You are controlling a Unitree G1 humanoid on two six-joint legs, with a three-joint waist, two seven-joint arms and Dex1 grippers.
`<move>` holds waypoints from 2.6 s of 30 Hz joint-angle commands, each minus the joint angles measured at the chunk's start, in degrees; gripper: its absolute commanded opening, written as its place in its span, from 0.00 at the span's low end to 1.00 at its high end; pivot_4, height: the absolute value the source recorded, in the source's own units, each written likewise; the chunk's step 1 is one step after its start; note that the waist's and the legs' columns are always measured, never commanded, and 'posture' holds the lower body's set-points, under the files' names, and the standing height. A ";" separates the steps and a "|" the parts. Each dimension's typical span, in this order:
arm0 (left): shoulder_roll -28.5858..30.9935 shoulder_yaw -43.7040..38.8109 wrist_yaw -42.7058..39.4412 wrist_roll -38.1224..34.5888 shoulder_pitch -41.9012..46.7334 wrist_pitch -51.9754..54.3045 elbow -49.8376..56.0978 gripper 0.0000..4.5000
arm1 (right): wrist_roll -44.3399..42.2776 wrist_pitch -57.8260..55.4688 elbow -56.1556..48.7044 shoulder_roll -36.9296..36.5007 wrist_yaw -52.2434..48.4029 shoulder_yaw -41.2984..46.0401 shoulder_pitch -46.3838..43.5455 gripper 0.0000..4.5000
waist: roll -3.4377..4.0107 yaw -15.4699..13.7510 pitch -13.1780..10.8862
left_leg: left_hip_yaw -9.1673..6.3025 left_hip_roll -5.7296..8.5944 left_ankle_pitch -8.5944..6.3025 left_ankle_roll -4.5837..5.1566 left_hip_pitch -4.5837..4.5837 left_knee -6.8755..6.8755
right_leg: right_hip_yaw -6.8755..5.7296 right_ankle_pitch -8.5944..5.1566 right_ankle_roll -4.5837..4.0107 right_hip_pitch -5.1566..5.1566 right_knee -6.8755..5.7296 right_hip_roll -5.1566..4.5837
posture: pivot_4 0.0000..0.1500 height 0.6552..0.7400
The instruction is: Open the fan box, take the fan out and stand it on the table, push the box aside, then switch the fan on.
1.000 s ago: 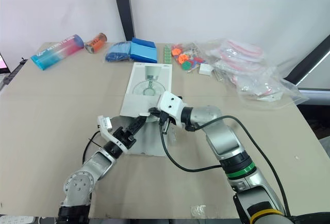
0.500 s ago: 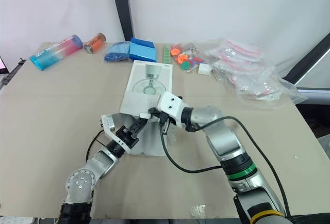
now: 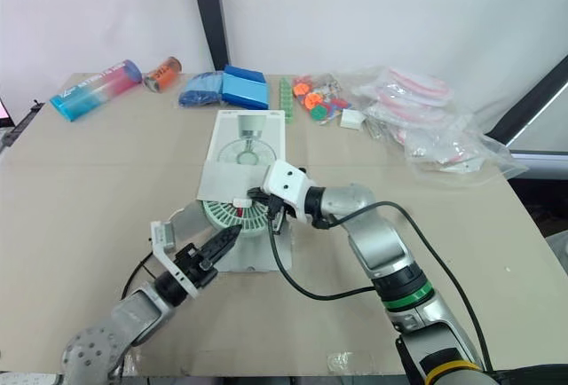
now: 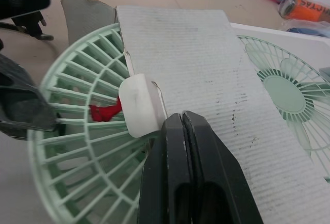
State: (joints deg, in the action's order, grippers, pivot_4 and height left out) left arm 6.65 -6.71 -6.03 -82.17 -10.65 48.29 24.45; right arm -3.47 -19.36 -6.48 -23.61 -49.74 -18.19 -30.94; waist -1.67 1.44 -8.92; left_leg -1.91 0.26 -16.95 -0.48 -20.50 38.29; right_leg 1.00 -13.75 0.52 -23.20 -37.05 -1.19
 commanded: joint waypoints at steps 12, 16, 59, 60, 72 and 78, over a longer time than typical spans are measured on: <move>8.99 1.21 1.06 -8.90 -10.49 -0.20 5.79 0.22 | 0.96 0.49 2.77 0.50 0.03 -1.49 0.95 0.00 | 0.02 -0.04 0.00 | 0.03 -0.02 0.00 -0.02 0.08 -0.04 | -0.03 -0.18 0.01 0.02 0.00 -0.01 | 1.00 1.00; 9.73 1.82 0.50 -8.69 -11.80 -0.57 5.98 0.22 | 1.03 0.82 3.14 0.67 0.27 -1.40 1.15 0.00 | 0.02 -0.03 0.00 | 0.04 -0.03 0.00 -0.03 0.10 -0.11 | -0.02 -0.25 0.08 0.01 0.00 -0.01 | 1.00 1.00; 13.79 -1.22 3.42 -20.96 -4.31 -5.34 0.17 0.95 | 1.42 2.82 4.40 0.95 0.17 -1.57 1.07 0.00 | 0.09 -0.08 -0.01 | 0.05 -0.06 0.04 -0.09 0.21 -0.29 | -0.07 -0.26 -0.04 0.01 0.00 -0.04 | 1.00 1.00; 13.77 -1.29 3.26 -21.22 -3.98 -5.31 -0.12 0.95 | 1.44 2.78 4.31 0.89 0.19 -1.56 1.13 0.00 | 0.09 -0.09 -0.01 | 0.05 -0.05 0.04 -0.09 0.21 -0.29 | -0.07 -0.27 -0.03 0.02 0.00 -0.04 | 1.00 1.00; 14.05 -1.50 0.66 -20.27 -2.70 -4.03 -2.78 0.56 | 1.58 2.15 3.54 0.85 0.32 -1.69 1.56 0.00 | 0.09 -0.08 -0.02 | 0.05 -0.04 0.05 -0.10 0.20 -0.31 | -0.07 -0.32 0.04 0.00 0.00 -0.04 | 1.00 1.00; 15.64 -1.75 1.27 -23.43 -5.64 -2.48 -0.81 0.36 | 1.60 2.01 3.52 0.86 0.48 -1.67 1.55 0.00 | 0.09 -0.04 -0.02 | 0.05 -0.05 0.05 -0.10 0.19 -0.36 | -0.06 -0.32 0.03 -0.03 0.00 -0.04 | 1.00 1.00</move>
State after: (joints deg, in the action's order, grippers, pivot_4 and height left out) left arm 21.29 -7.71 -4.23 -102.37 -14.57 44.81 20.54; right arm -3.13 -15.69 -4.49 -22.16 -49.20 -18.51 -30.59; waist -1.59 1.40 -8.94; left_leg -1.86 0.20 -16.91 -0.58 -20.31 37.92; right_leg 0.94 -14.07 0.55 -23.23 -37.05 -1.23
